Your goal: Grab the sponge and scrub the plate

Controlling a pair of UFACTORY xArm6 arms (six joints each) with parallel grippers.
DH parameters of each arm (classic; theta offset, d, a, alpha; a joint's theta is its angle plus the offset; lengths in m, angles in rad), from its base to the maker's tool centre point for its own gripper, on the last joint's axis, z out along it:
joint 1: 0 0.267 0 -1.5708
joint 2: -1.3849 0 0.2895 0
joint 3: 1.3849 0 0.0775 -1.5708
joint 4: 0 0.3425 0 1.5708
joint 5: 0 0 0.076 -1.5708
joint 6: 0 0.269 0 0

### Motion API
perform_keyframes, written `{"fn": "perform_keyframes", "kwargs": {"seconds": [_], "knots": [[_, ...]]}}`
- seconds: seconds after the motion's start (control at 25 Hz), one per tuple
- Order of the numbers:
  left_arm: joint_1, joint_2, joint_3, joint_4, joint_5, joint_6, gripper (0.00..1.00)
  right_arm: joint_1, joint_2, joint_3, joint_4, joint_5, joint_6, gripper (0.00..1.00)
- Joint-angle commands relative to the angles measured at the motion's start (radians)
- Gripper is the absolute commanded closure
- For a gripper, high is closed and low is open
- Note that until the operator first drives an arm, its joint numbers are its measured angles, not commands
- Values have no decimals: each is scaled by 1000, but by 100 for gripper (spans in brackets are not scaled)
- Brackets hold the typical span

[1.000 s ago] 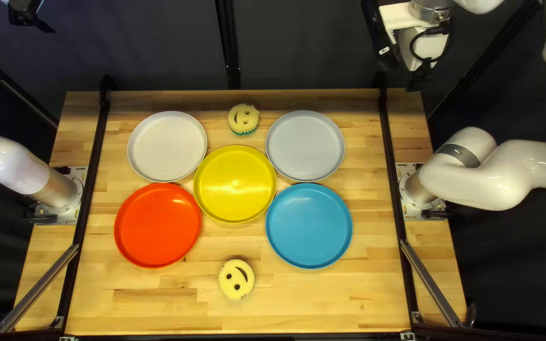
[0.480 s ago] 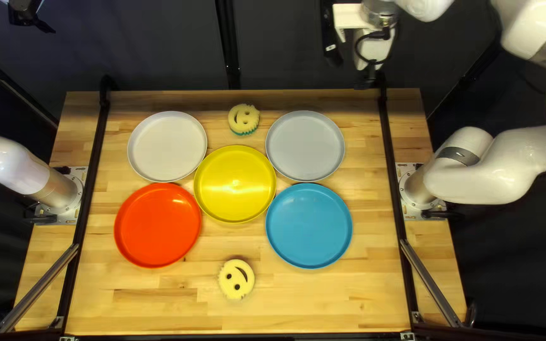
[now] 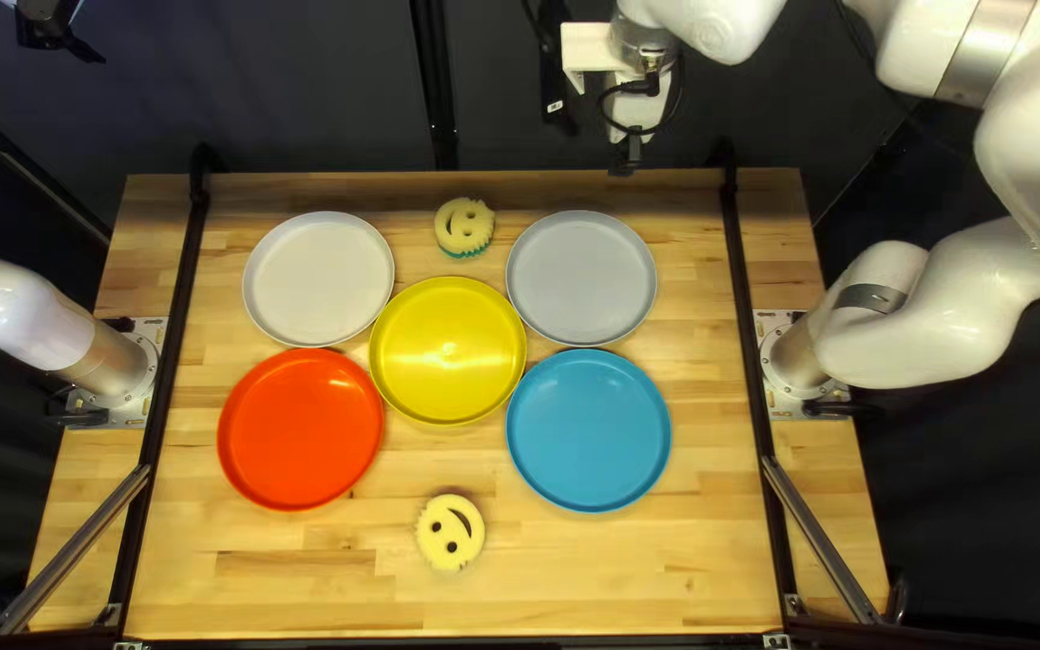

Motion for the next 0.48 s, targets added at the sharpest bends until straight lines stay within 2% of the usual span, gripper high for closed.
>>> {"fn": "perform_keyframes", "kwargs": {"seconds": [0.04,0.32,0.48], "knots": [[0,0,0,0,0,0,0,-10,69,-36,-1,-21,-18,0],[0,0,0,0,0,0,0,-7,366,-313,31,-12,-101,0],[0,0,0,0,0,0,0,-14,462,-389,58,-44,-149,0]]}}
